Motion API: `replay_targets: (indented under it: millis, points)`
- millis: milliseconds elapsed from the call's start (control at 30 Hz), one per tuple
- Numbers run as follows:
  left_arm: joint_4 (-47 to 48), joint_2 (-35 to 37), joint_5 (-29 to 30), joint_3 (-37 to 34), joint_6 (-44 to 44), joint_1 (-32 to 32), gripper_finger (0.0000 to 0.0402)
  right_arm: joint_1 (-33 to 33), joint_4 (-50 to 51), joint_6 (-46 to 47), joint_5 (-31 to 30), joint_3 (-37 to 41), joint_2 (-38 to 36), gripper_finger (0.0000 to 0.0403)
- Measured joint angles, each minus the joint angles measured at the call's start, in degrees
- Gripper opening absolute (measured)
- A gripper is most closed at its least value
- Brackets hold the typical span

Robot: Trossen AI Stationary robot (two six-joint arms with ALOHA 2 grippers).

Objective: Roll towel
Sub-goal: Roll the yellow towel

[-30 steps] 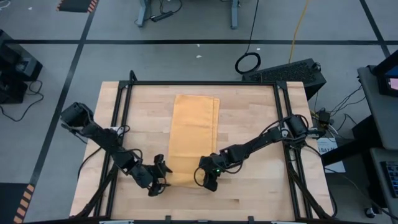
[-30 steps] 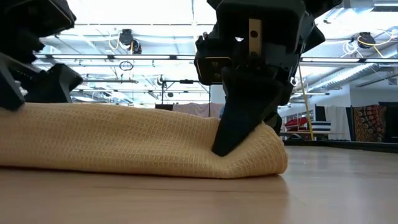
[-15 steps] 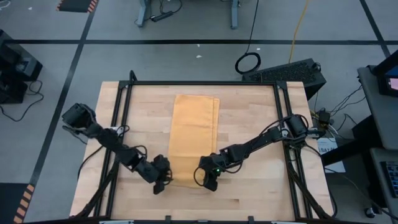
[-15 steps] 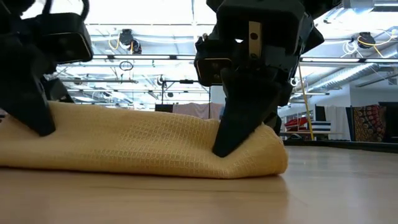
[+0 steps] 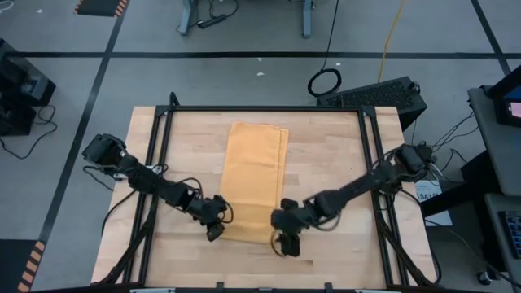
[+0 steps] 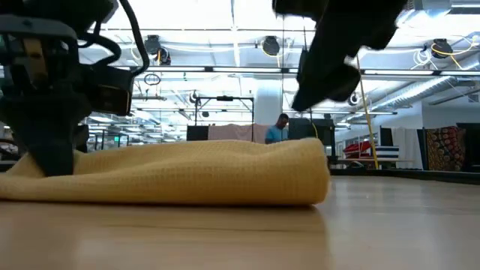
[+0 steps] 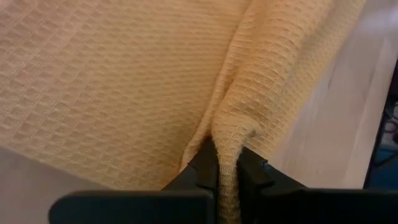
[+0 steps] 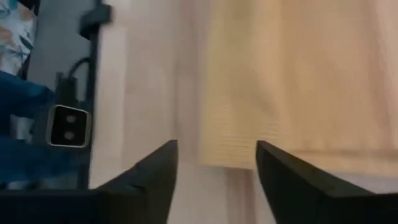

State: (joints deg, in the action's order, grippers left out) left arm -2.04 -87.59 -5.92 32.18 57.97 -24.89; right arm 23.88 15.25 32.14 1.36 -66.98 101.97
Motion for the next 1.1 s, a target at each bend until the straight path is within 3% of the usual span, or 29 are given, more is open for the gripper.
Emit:
replay_targets:
  millis: [200, 400, 700, 1100]
  points:
    - [-0.09, 0.02, -0.6, 0.0, 0.21, 0.88, 0.0028, 6.25, -5.11, 1.84, -12.29, -0.04, 3.03, 0.0287]
    - [0.64, 0.02, -0.55, 0.01, 0.22, 0.88, 0.0069, 7.19, -8.64, 1.02, -21.32, -0.02, 5.98, 0.0335]
    - [2.16, 0.13, -1.16, 0.15, 0.71, 0.88, 0.013, 5.93, -10.91, -1.13, -22.39, -0.02, 9.5, 0.034]
    - [3.65, 3.15, -2.65, -0.07, -0.28, 2.83, 0.0137, 3.51, -10.68, 0.05, -15.97, -0.02, 11.53, 0.034]
